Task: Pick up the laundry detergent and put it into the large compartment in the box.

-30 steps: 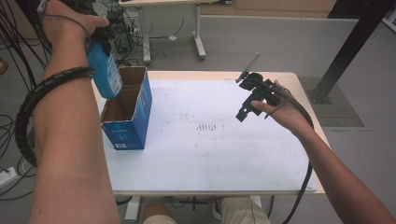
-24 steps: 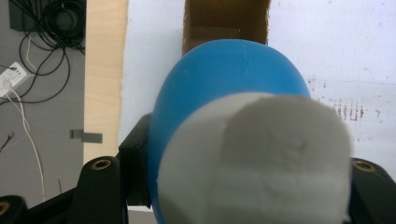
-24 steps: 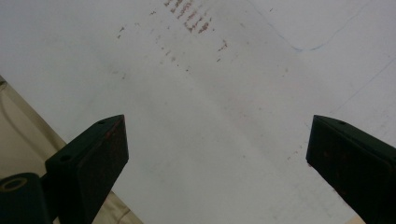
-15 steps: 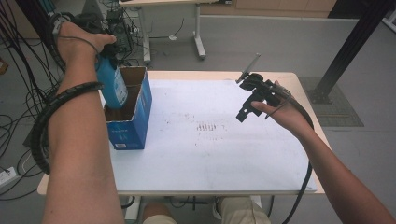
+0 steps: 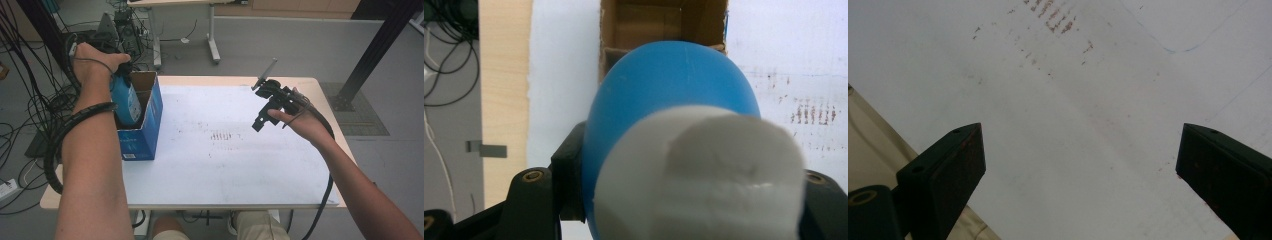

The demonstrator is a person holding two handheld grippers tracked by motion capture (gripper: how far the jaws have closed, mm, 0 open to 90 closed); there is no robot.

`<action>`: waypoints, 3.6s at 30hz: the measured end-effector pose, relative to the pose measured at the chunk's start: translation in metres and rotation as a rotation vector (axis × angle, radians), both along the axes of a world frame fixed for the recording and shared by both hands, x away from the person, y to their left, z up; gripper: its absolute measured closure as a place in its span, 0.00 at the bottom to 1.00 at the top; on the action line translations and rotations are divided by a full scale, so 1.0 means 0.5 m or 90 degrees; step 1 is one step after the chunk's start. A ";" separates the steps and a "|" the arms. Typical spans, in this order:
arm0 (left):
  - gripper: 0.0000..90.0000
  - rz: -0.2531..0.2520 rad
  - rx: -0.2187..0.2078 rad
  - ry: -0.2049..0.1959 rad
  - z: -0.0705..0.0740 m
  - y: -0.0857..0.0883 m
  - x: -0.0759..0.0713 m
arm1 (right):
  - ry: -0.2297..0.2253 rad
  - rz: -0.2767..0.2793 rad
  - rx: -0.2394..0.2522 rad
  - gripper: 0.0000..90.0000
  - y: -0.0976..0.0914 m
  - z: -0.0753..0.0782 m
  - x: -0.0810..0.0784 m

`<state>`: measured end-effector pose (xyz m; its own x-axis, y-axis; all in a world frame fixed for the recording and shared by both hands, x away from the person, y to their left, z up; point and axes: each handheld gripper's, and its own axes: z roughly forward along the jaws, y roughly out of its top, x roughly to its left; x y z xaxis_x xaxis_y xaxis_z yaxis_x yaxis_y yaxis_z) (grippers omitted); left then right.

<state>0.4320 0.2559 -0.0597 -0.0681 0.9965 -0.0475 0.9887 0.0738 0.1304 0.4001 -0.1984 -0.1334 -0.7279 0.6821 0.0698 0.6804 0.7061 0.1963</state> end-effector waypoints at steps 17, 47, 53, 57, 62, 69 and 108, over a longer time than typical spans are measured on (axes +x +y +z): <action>0.42 -0.006 0.012 0.017 -0.097 -0.012 -0.002 | 0.005 0.003 -0.007 0.06 0.010 -0.008 0.003; 0.42 -0.023 0.020 0.032 -0.186 -0.035 0.004 | 0.019 0.004 -0.006 0.06 0.013 -0.027 0.011; 0.42 -0.030 0.021 0.040 -0.196 -0.035 0.007 | 0.018 0.003 -0.007 0.06 0.013 -0.028 0.012; 0.42 -0.032 0.021 0.045 -0.204 -0.035 0.008 | 0.019 0.003 -0.008 0.06 0.014 -0.030 0.012; 0.42 -0.034 0.022 0.047 -0.208 -0.033 0.007 | 0.022 0.002 -0.009 0.06 0.014 -0.033 0.013; 0.42 -0.036 0.020 0.050 -0.211 -0.032 0.007 | 0.020 0.002 -0.008 0.06 0.017 -0.030 0.011; 0.42 -0.037 0.019 0.050 -0.213 -0.031 0.008 | 0.013 0.008 -0.012 0.06 0.033 -0.023 0.008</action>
<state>0.4357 0.2404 -0.1663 -0.0121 0.9998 -0.0139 0.9984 0.0129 0.0543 0.4041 -0.1820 -0.1448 -0.7348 0.6744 0.0721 0.6754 0.7177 0.1696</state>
